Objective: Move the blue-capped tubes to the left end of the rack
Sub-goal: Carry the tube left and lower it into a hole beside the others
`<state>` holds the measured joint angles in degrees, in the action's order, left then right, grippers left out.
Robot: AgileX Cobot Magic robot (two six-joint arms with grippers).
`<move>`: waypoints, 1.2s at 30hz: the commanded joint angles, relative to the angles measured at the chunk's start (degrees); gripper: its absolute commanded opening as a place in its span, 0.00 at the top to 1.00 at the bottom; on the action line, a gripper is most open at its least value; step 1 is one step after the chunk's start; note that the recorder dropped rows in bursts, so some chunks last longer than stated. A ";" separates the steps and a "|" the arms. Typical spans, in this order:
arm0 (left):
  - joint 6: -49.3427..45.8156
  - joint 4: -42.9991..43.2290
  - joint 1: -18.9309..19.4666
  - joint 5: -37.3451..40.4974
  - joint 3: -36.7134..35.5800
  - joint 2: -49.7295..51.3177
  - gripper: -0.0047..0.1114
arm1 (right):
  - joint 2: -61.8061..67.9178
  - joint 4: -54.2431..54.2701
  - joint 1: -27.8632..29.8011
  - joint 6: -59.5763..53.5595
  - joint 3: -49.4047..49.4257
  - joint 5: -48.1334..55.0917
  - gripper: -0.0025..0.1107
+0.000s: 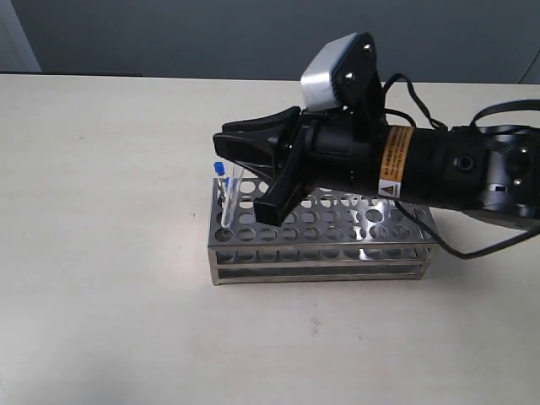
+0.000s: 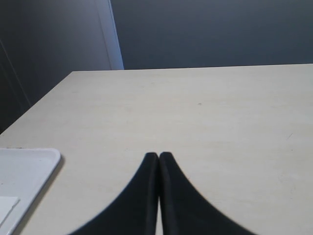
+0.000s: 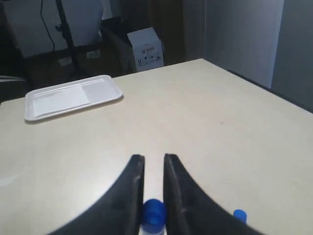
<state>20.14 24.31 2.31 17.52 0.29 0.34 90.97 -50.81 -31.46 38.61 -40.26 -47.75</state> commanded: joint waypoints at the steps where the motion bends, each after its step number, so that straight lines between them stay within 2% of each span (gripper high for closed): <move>1: 0.28 0.00 0.13 -0.11 -0.09 -0.34 0.96 | 2.60 -1.68 -0.04 0.26 -2.08 -0.98 0.99; 20: 0.28 0.00 0.13 -0.11 -0.09 -0.34 0.96 | 5.84 -5.41 -0.04 -0.01 -7.01 3.72 0.99; 36: 0.30 0.00 0.13 -0.11 -0.09 -0.34 0.96 | 9.51 -4.12 -0.04 -3.32 -7.01 2.15 0.99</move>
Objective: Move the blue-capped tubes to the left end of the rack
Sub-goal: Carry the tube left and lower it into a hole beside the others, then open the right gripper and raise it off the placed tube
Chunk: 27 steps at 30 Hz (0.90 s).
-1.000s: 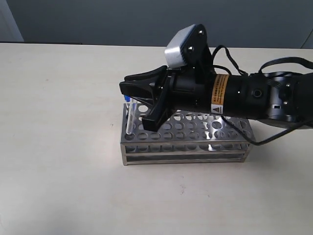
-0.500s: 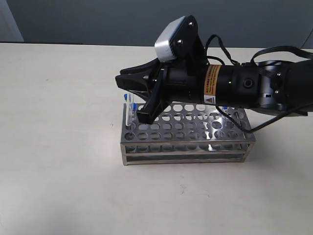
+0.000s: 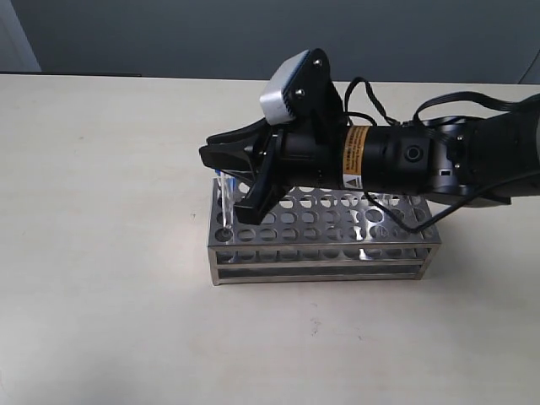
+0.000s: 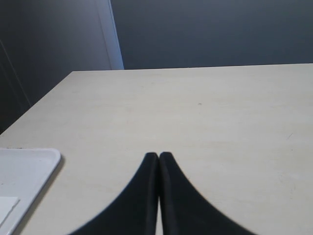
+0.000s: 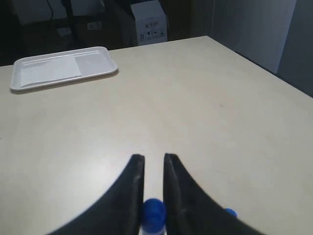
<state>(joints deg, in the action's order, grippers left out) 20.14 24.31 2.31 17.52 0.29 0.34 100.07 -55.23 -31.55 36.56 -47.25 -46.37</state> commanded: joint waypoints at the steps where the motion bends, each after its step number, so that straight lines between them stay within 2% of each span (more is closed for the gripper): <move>1: 0.30 0.00 0.13 -0.11 -0.09 -0.34 0.96 | 0.41 0.40 0.05 -1.63 -0.01 0.77 0.99; 27: 0.30 0.00 0.13 -0.11 -0.09 -0.34 0.96 | 3.64 1.34 0.05 -2.30 -2.17 0.75 0.99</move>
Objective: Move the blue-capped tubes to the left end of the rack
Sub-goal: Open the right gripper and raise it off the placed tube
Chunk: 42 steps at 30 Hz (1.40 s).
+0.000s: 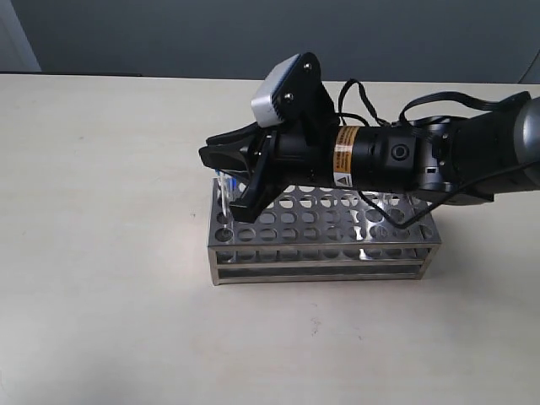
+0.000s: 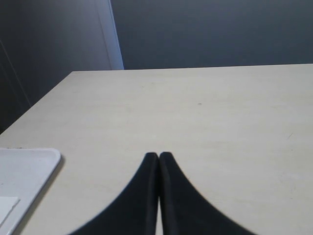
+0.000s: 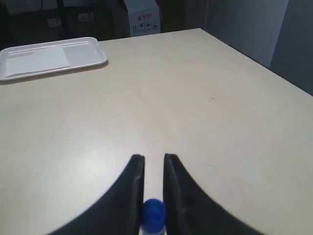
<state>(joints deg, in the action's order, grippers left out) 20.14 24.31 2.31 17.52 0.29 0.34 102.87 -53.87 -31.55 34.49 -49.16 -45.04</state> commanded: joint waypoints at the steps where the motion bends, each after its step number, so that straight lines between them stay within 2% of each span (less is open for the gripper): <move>1: 0.30 0.00 0.13 -0.11 -0.09 -0.34 0.96 | 0.97 -0.02 0.05 -0.23 -0.27 -0.75 0.99; 21: 0.30 0.00 0.13 -0.11 -0.09 -0.34 0.96 | 2.20 -0.02 0.05 -0.07 -0.27 -2.33 0.98; 23: 0.30 0.00 0.13 -0.11 -0.09 -0.34 0.96 | 2.20 -0.02 0.05 -0.07 -0.27 -2.33 0.94; 24: 0.30 0.00 0.13 -0.11 -0.09 -0.34 0.96 | 2.20 -0.02 0.05 -0.07 -0.27 -2.33 0.86; 27: 0.30 0.00 0.13 -0.11 -0.09 -0.34 0.96 | 2.20 -0.02 0.05 -0.07 -0.27 -2.22 0.72; 35: 0.30 0.00 0.13 -0.11 -0.09 -0.34 0.96 | 0.34 0.61 0.16 0.71 -0.27 -1.05 0.70; 38: 0.30 0.00 0.13 -0.11 -0.09 -0.34 0.96 | -4.11 0.61 0.16 2.36 -0.27 4.01 0.70; 42: 0.30 0.00 0.13 -0.11 -0.09 -0.34 0.96 | -11.16 0.61 0.16 3.75 -0.27 18.63 0.70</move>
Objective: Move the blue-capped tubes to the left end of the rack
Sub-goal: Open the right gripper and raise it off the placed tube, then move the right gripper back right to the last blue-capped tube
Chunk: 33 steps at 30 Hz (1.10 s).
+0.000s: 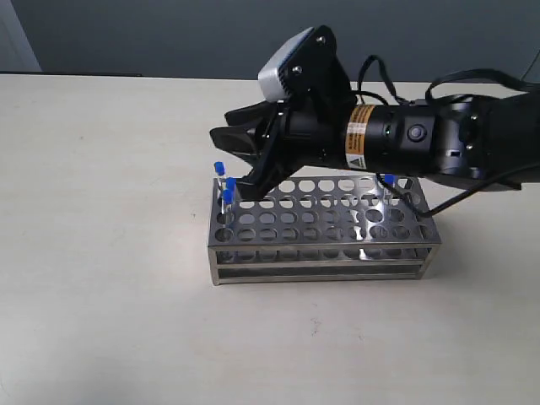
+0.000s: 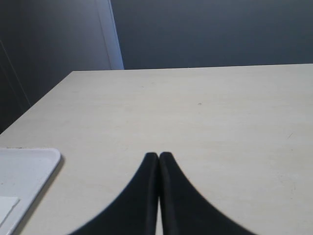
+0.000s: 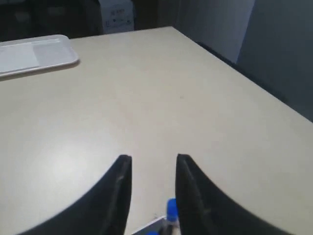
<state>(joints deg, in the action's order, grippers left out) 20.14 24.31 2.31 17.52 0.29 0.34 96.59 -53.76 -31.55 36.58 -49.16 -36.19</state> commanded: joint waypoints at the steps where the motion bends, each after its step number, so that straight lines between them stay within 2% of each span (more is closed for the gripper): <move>1: 0.30 0.00 0.13 -0.11 -0.09 -0.34 0.96 | -6.95 0.50 0.16 4.06 -0.27 12.98 0.70; 11: 0.30 0.00 0.13 -0.11 -0.09 -0.34 0.96 | -18.15 0.37 0.16 5.55 2.62 28.90 0.70; 18: 0.30 0.00 0.13 -0.11 -0.09 -0.34 0.96 | -22.32 3.53 0.24 5.37 13.93 28.38 0.70; 26: 0.30 0.00 0.13 -0.11 -0.09 -0.34 0.96 | -26.69 7.75 0.24 5.24 15.82 29.77 0.70; 28: 0.30 0.00 0.13 -0.11 -0.09 -0.34 0.96 | -27.77 7.85 1.35 5.24 16.08 30.51 0.70; 33: 0.30 0.00 0.13 -0.11 -0.09 -0.34 0.96 | -29.62 9.55 10.49 5.24 21.56 28.13 0.70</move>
<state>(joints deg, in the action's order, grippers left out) 20.14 24.31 2.31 17.52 0.29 0.34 67.96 -45.01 -25.45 41.95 -30.74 -6.91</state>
